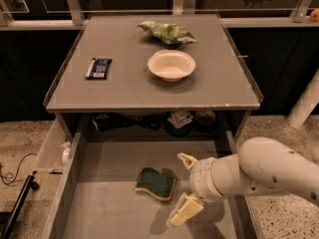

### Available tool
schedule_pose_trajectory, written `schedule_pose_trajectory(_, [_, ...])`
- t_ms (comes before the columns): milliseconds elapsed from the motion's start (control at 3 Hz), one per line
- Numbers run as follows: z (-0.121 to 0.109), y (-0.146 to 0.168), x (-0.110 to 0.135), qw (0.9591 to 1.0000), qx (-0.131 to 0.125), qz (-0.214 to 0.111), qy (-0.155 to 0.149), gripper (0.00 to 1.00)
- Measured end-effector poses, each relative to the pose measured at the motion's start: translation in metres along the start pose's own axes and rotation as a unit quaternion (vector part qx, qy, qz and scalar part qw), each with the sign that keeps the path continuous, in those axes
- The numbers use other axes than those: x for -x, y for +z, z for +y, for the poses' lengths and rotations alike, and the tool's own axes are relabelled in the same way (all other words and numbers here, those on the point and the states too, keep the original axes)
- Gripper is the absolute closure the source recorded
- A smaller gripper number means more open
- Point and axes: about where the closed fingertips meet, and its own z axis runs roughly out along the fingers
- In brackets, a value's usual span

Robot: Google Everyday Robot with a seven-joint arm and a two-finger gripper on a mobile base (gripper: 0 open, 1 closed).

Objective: Pick sponge from top drawer and place on counter

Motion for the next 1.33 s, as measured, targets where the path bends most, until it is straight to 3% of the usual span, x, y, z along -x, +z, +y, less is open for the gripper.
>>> schedule_pose_trajectory(667, [-0.014,0.058,0.007,0.9996,-0.005,-0.029,-0.005,0.0])
schedule_pose_trajectory(1333, [-0.024,0.091,-0.02,0.9998,-0.005,-0.018,-0.009,0.0])
